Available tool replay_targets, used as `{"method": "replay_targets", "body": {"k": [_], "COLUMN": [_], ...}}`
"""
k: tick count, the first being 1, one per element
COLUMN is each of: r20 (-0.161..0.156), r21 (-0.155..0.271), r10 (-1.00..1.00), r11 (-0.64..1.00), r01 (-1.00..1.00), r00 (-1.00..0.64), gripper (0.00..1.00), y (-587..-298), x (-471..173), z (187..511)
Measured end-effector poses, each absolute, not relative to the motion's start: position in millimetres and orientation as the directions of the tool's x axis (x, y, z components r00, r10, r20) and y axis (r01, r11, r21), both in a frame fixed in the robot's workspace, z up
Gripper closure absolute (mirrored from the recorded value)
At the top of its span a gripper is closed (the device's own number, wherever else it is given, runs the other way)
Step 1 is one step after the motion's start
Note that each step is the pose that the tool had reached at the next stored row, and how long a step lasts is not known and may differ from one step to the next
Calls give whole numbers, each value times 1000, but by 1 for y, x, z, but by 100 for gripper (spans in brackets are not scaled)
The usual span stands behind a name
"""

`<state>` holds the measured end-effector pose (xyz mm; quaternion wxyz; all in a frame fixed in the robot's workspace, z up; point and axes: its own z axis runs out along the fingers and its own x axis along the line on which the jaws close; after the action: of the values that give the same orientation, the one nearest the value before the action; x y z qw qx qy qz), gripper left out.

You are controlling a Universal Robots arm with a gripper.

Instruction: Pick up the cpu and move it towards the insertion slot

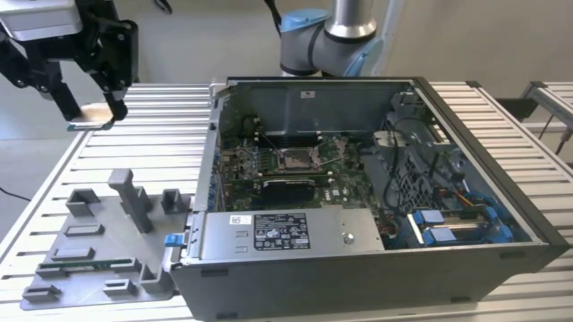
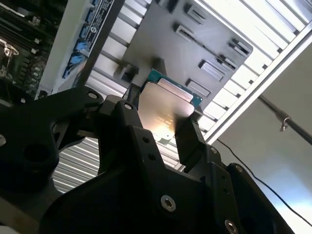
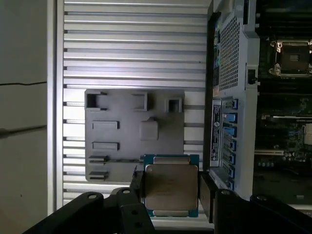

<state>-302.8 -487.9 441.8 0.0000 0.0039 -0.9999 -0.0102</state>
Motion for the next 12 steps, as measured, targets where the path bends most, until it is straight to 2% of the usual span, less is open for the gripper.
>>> {"method": "replay_targets", "body": {"k": [12], "r20": [0], "r21": [20], "r10": [-8], "r11": [1000], "r01": [-8], "r00": [-1000], "gripper": [100], "y": [-488], "x": [-248], "z": [438]}}
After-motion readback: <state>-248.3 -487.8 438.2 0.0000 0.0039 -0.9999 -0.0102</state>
